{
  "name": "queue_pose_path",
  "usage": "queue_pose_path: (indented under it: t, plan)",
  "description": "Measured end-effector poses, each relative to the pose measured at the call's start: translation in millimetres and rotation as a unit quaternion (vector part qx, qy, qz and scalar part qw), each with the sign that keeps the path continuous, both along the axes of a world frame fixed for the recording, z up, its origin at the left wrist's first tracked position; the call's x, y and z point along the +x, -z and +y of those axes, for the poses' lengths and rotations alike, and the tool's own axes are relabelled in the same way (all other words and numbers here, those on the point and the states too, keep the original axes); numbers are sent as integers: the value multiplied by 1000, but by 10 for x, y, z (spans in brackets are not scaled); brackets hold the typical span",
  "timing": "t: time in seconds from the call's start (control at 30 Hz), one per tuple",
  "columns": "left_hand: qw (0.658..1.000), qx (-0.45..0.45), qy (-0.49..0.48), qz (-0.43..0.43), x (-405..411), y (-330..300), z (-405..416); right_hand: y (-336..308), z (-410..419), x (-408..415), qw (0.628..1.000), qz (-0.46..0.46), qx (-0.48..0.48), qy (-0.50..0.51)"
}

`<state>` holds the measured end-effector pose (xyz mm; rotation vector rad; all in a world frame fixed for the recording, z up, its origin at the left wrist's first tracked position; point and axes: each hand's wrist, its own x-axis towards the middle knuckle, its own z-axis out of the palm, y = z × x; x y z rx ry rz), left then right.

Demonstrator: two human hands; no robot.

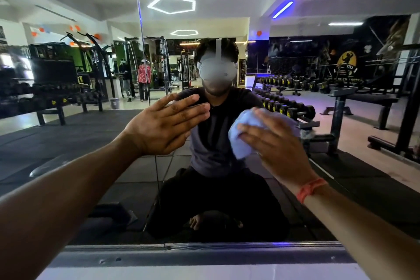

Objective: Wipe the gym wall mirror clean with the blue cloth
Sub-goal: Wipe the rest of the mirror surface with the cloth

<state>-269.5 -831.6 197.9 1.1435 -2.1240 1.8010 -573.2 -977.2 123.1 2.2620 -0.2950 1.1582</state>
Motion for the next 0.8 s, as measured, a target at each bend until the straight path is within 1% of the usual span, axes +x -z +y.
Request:
queue_pose_path:
  t: [0.03,0.07,0.1,0.13,0.17,0.2,0.23,0.27,0.3,0.33,0.37,0.4,0.43,0.47,0.5,0.57,0.63,0.73,0.8]
  plan:
    - [1000,0,1,2,2,2,-3,68,27,26,996,-83,34,18]
    - [1000,0,2,4,4,10,-4,222,111,127,990,-123,60,30]
    - [1000,0,1,10,-1,32,-4,437,200,202,991,-113,64,28]
    - [1000,-1,-2,22,-16,67,-3,695,249,256,997,-59,42,7]
    - [999,-2,-7,40,-41,109,-4,845,276,241,1000,14,3,-9]
    - [998,-3,-14,63,-78,169,1,866,264,170,996,84,-32,-20]
    - [996,-3,-20,90,-125,241,0,764,227,72,990,130,-54,-16]
    - [993,-3,-22,120,-184,323,3,639,174,-22,987,144,-70,1]
    - [988,-5,-21,154,-252,414,3,533,123,-117,990,125,-67,18]
    - [981,-8,-18,191,-327,511,4,455,66,-218,996,73,-45,34]
    - [973,-10,-13,231,-401,627,6,450,41,-304,999,-3,-3,48]
    - [962,-8,-8,272,-467,749,11,523,95,-323,994,-82,50,55]
    - [951,-6,-6,311,-523,879,19,663,182,-259,986,-133,83,57]
    - [940,-2,-8,341,-564,1012,27,828,292,-132,983,-143,98,54]
    - [931,-1,-14,365,-595,1136,37,958,406,24,988,-112,99,41]
    - [911,-3,-32,411,-636,1343,64,1073,543,256,995,-10,93,19]
    - [891,-5,-50,452,-653,1499,107,938,483,241,997,52,55,8]
    - [874,8,-58,482,-662,1694,164,897,219,-201,994,97,-15,50]
    - [863,23,-62,502,-667,1830,206,1026,111,-614,989,99,-17,105]
